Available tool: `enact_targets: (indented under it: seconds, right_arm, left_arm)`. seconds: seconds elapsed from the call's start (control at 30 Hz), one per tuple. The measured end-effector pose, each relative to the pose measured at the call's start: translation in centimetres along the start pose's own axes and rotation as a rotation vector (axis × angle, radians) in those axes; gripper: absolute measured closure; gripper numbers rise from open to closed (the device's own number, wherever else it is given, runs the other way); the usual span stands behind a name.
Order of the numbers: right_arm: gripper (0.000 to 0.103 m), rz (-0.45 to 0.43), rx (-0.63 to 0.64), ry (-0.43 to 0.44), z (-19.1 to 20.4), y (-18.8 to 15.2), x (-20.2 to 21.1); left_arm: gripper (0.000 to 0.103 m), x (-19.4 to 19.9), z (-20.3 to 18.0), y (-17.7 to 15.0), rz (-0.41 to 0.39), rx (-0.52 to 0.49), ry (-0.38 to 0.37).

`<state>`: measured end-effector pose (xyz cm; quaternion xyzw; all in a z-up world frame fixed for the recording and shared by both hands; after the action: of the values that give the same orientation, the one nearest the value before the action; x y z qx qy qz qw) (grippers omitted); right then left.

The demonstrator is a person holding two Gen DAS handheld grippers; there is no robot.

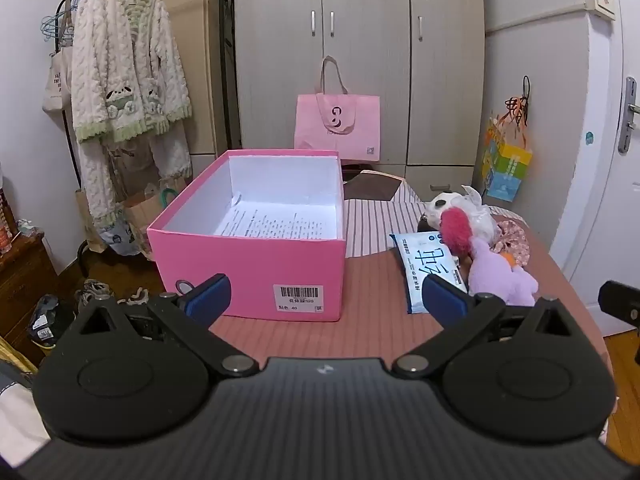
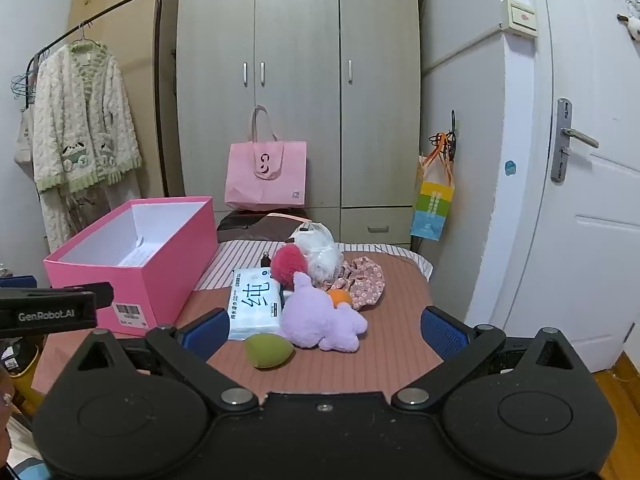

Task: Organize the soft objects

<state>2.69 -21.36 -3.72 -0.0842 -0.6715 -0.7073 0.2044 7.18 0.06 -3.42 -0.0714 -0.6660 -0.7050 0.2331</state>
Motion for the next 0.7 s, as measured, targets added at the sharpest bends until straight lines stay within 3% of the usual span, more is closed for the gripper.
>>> enact_targets:
  seconds: [0.3, 0.7]
  right_arm:
    - [0.0, 0.023, -0.022, 0.008, 0.0, -0.4, -0.7]
    - [0.0, 0.036, -0.024, 0.003, 0.2, -0.4, -0.9]
  left_arm:
    - [0.0, -0.6, 0.1, -0.6, 0.049, -0.009, -0.023]
    - [0.0, -0.9, 0.2, -0.9, 0.037, -0.046, -0.044]
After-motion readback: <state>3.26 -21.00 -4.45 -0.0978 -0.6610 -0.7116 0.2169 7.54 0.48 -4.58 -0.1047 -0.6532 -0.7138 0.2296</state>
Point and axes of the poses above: each gripper's, at about its wrist camera, not at the fingertips, and x roughly against the way its jaws point, z to its left, y to its top, the point moved 8 cm from there along -x, roughly the way its jaws point, and after that the axes turned 13 degrees about y, right-handed, at the moved point
